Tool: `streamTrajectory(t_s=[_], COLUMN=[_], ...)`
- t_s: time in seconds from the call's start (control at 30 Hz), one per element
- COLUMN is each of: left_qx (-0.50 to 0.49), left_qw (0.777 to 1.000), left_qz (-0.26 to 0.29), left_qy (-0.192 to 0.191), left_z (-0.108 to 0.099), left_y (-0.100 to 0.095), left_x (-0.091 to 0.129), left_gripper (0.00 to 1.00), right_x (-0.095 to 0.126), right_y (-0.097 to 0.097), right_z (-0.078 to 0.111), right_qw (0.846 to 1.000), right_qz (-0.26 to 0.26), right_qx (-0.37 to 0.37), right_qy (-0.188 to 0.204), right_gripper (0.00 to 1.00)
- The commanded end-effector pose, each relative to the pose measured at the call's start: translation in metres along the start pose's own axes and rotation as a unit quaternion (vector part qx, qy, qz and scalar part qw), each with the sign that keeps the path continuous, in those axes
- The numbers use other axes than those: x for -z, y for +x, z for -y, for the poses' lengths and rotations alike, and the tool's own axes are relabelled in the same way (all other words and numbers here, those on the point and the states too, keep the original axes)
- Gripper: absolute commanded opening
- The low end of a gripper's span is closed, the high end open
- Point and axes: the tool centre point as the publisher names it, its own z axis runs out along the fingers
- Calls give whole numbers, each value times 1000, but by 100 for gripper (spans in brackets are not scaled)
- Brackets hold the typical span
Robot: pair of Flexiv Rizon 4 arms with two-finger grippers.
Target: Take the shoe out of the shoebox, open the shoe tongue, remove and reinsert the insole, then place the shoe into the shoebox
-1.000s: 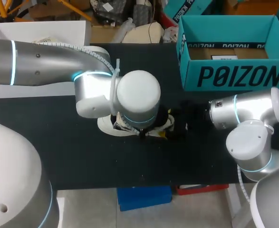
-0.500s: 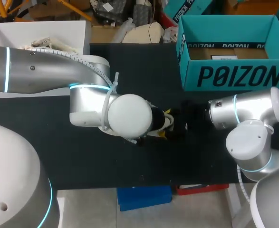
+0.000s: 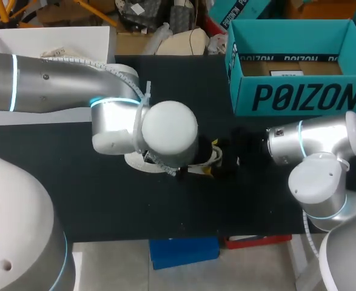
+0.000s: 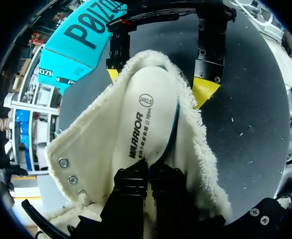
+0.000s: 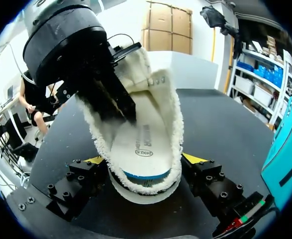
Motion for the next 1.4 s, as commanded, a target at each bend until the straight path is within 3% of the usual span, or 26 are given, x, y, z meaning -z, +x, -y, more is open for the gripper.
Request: streamTrajectory(t_s=[0.03,0.37,0.7,1.0,1.2,1.4], left_qx=[0,28,41,12,-15,-20], left_qw=[996,985,972,967,963,958], left_qz=[-78,-155,-187,-188,-191,-220], left_qy=[31,73,136,170,187,182], left_z=[-18,-24,-28,-22,-7,-1], left_y=[-15,-14,-20,-22,-15,-4], left_x=[-81,-33,7,40,43,30], left_gripper=[0,0,0,0,0,0], right_x=[-1,-1,-1,-1,-1,-1], right_y=[0,0,0,0,0,0], right_z=[1,1,1,1,1,1], right_qw=[1000,1000,1000,1000,1000,1000], right_qz=[0,0,0,0,0,0], right_qx=[-1,-1,-1,-1,-1,-1], right_qy=[1,1,1,1,1,1], right_gripper=[0,0,0,0,0,0])
